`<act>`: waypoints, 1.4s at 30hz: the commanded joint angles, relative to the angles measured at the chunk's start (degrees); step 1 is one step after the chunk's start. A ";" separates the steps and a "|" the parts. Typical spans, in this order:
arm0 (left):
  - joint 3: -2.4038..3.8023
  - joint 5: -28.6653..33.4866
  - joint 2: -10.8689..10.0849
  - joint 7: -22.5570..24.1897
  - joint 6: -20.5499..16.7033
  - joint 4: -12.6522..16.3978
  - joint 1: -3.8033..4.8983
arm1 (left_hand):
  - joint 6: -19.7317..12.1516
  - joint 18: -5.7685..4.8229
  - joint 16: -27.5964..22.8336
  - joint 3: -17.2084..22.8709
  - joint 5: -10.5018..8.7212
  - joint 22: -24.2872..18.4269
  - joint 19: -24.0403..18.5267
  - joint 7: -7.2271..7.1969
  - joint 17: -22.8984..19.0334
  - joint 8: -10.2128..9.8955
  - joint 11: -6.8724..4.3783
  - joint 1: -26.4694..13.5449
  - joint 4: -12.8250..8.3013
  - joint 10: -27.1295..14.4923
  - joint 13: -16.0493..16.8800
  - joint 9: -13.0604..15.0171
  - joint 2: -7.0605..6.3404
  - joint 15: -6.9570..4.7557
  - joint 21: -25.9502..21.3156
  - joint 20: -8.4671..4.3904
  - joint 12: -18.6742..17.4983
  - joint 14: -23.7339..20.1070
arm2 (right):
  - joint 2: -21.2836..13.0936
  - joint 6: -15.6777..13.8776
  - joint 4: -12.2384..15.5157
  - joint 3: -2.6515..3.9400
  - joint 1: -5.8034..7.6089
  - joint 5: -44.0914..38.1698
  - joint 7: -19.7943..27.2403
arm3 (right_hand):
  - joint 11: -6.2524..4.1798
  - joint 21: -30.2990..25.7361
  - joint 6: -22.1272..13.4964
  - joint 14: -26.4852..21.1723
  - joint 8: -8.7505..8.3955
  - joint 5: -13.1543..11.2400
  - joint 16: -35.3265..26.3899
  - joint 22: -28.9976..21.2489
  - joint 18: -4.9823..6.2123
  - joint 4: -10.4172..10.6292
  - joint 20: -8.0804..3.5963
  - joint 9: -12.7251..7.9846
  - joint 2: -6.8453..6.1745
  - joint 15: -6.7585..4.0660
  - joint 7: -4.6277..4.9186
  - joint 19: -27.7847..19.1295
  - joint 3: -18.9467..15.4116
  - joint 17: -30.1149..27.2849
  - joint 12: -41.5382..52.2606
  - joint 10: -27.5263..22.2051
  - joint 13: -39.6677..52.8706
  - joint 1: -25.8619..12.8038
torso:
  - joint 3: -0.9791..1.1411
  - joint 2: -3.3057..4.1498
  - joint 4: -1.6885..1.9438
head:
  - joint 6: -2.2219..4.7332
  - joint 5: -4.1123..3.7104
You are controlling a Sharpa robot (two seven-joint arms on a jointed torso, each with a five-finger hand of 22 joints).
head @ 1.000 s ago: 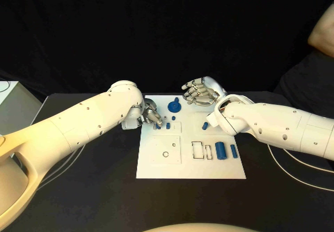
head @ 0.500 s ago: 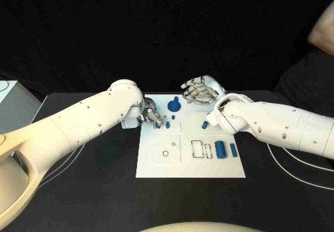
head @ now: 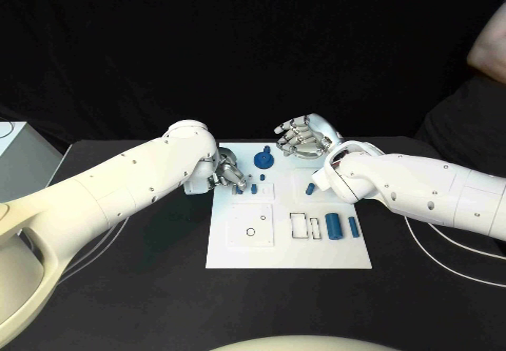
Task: Assemble the parts on the task board
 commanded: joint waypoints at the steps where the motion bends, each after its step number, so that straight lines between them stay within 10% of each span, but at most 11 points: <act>1: -0.62 -1.47 -0.08 -1.19 2.10 -0.34 -0.86 | 1.30 -0.96 0.21 4.28 0.22 5.06 0.46 -1.74 15.08 -0.08 -0.25 1.98 -4.45 0.05 0.10 0.18 1.28 -0.39 0.27 -0.10 0.21 5.96 | -0.01 0.61 0.01 0.03 0.01 -0.34 0.56 | 0.15 -0.16 0.06 0.47 0.29 0.24 -0.20 -0.05 0.07 -0.37 0.03 -0.05 0.38 -0.03 0.72 0.42 -0.11 -0.07 0.01 0.39 -0.05 0.08 | -0.01 0.01 -0.02 | -0.03 0.05; 42: -0.63 -5.36 -0.70 -1.18 1.56 0.15 -0.81 | 1.71 -1.12 0.21 4.48 0.91 5.54 0.85 -1.88 15.08 -0.12 -0.39 2.21 -4.77 0.63 1.20 0.43 0.97 -0.48 0.78 -0.17 0.72 5.96 | -0.19 0.54 0.06 0.03 0.01 -0.33 0.67 | 0.15 -0.16 0.06 0.47 0.29 0.24 -0.20 -0.05 0.07 -0.37 0.03 -0.05 0.38 -0.03 0.72 0.42 -0.11 -0.07 0.01 0.39 -0.05 0.08 | -0.03 0.03 -0.03 | -0.25 -0.09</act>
